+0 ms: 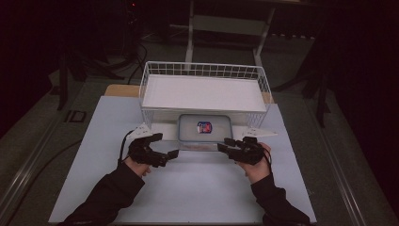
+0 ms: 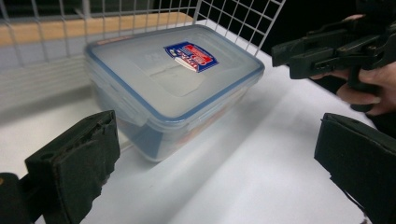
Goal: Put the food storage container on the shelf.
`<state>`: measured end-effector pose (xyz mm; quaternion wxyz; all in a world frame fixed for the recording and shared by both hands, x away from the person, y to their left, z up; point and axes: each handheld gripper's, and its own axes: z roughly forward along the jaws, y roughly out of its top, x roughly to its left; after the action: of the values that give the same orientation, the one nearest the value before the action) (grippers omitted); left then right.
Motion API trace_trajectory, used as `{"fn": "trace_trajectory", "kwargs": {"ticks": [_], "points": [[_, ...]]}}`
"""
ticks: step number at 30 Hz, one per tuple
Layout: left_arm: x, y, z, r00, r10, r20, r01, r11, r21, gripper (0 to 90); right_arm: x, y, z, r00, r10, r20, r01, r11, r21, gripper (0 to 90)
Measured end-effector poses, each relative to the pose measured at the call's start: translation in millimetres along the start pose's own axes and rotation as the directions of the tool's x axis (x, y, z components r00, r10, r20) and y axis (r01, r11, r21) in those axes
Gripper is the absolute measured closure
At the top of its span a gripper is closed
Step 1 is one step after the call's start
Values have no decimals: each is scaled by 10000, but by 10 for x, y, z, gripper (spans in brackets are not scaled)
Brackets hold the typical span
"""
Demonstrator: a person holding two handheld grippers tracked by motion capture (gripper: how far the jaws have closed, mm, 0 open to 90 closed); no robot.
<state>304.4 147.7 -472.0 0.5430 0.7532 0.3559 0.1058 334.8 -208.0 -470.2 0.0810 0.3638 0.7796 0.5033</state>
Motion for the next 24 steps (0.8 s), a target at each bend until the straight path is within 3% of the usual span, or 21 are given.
{"fn": "trace_trajectory", "kwargs": {"ticks": [1,2,3,4,5,6,7,9,13,24], "points": [[-26,-21,-56,9999,82,-117,-82,10000,42,3,39,-18,40,9999,-24,-168,27,9999,160,615],[-26,-21,-56,9999,82,-117,-82,10000,42,3,39,-18,40,9999,-24,-168,27,9999,160,615],[-43,-58,-95,9998,-169,106,168,9998,65,3,67,-43,95,9994,-67,-352,81,9992,384,684],[-43,-58,-95,9998,-169,106,168,9998,65,3,67,-43,95,9994,-67,-352,81,9992,384,684],[-82,-98,-122,9997,-151,190,150,9999,59,3,88,-69,161,9989,-131,-455,161,9977,665,793],[-82,-98,-122,9997,-151,190,150,9999,59,3,88,-69,161,9989,-131,-455,161,9977,665,793],[-125,-125,-142,9997,215,105,-216,9997,115,3,116,-93,227,9981,-234,-563,287,9950,955,879],[-137,-147,-154,9993,371,37,-371,9993,3,3,132,-112,302,9979,-252,-599,323,9922,1207,897],[-112,-212,-143,9998,222,6,-222,9997,-80,3,133,-124,428,9984,-255,-506,325,9892,1432,898],[-77,-296,-98,9996,239,-118,-239,9997,-15,3,48,-54,630,9992,-377,-149,396,9864,1597,898]]}}
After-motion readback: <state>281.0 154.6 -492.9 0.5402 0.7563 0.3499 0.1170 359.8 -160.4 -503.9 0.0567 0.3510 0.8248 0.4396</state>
